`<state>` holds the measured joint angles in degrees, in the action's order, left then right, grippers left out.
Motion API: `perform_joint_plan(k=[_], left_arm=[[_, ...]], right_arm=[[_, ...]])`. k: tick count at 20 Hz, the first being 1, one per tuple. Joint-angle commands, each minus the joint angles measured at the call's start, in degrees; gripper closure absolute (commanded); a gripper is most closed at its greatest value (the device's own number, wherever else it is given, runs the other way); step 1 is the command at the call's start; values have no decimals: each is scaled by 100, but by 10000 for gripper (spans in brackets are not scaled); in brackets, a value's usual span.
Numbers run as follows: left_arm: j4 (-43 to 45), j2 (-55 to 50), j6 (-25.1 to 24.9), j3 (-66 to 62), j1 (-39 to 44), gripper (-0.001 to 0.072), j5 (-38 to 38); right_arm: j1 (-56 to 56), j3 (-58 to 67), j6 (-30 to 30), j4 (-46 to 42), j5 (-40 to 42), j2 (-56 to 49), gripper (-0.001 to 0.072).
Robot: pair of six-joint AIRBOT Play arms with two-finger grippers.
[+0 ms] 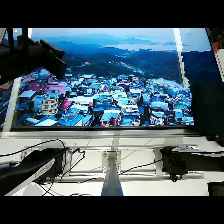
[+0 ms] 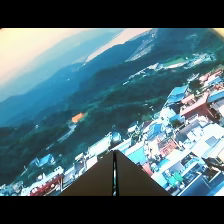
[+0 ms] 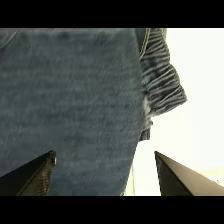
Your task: Fold the clothes and pants, and hang the long-sleeved shirts on hangers.
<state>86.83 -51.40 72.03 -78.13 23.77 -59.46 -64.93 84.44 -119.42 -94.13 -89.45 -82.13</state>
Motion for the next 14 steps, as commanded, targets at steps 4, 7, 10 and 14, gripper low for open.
perform_joint_plan(k=[4, 7, 10, 14], left_arm=[[-4, 4, -2, 2, -4, 684, 4], [-4, 4, 0, 2, -4, 685, 2], [-4, 4, -2, 2, -4, 685, 4], [-4, 4, -2, 2, -4, 684, 2]], right_arm=[[1615, 2, 748, 710, 592, 675, 377], [2817, 2, 1108, 944, 697, 990, 456], [4011, 2, 2052, 960, 905, 1399, 456], [5084, 2, 2302, 977, 1091, 1930, 456]])
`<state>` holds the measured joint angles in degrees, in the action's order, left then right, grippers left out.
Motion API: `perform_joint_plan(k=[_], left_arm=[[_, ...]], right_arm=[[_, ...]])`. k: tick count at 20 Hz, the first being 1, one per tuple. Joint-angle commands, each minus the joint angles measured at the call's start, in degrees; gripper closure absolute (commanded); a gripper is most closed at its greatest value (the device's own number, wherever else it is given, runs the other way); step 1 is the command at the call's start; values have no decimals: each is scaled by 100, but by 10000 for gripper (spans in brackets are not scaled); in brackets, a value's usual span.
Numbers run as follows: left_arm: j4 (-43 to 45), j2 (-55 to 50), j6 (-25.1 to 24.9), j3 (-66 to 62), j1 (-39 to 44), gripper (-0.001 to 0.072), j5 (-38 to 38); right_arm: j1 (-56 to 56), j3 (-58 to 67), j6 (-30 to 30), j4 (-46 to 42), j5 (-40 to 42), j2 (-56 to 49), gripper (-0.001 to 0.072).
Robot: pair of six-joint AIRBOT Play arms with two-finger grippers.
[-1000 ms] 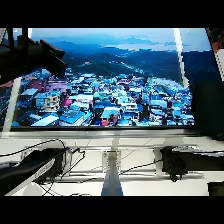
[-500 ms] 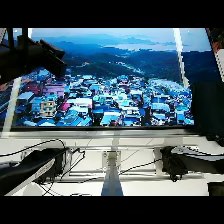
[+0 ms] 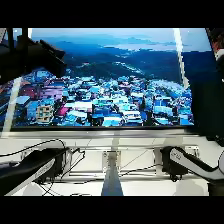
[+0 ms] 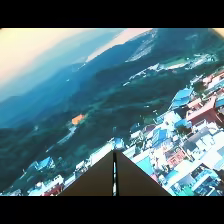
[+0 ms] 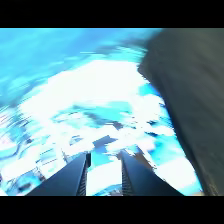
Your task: Fold the clothes and pants, and hang the long-sleeved shirts on hangers.
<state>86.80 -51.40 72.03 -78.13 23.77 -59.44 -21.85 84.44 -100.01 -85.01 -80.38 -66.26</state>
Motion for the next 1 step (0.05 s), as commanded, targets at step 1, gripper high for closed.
perform_joint_plan(k=[1], left_arm=[[-2, 4, -2, 2, -4, 684, 0]], right_arm=[[949, 2, 358, 81, 181, 437, 455]])
